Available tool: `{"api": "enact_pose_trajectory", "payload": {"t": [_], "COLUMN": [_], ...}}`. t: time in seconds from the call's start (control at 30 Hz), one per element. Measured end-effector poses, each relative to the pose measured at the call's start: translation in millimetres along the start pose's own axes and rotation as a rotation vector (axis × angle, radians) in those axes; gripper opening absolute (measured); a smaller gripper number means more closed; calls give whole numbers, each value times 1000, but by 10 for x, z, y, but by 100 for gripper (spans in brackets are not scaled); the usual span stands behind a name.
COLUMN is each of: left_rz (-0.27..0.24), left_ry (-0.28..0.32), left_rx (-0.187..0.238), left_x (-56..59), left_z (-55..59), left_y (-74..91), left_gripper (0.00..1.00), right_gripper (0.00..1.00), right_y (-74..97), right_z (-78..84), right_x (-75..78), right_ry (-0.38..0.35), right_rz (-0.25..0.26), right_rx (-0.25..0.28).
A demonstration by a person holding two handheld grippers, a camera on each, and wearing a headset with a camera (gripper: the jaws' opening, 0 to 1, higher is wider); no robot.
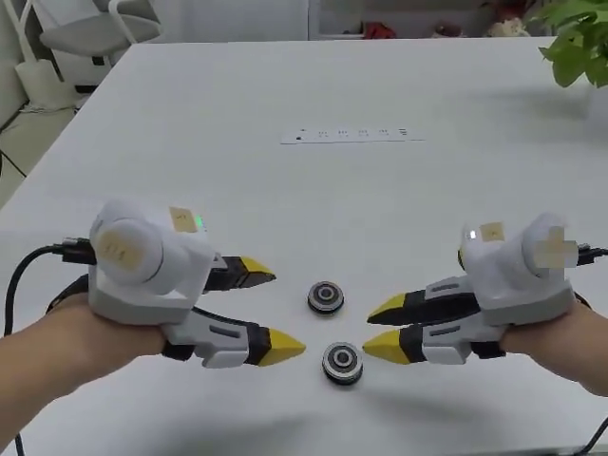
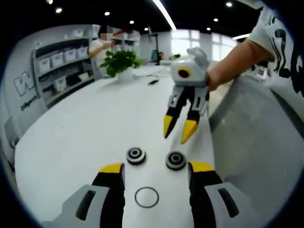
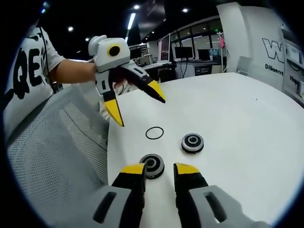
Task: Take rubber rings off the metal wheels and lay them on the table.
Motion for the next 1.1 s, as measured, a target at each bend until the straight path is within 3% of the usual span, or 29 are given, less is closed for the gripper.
{"api": "enact_pose_trajectory", "payload": {"t": [0.3, 1.1], "left_rz": [33, 121], "left_ry": [-25, -54], "left_rx": [-22, -59], "left_x": [45, 197], "left_z": [-6, -10], "left_y": [-144, -471], "left_gripper": [52, 43], "right_gripper": [21, 18], "right_y": [-93, -288], "right_z": [112, 198], "right_x": [-7, -48], "right_ry": [30, 76], "right_rz": [-18, -53], "right_rx": [-42, -96]}}
Point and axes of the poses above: the centre of the closed fingertips' face, and the gripper's own axes: y roughly backward along the fingers, x roughly to its right, z roughly out of its underside, the point moved 6 cm from there along y, roughly backward along the fingers, and after that the axes turned 13 degrees about -x, right-handed, at the moved point
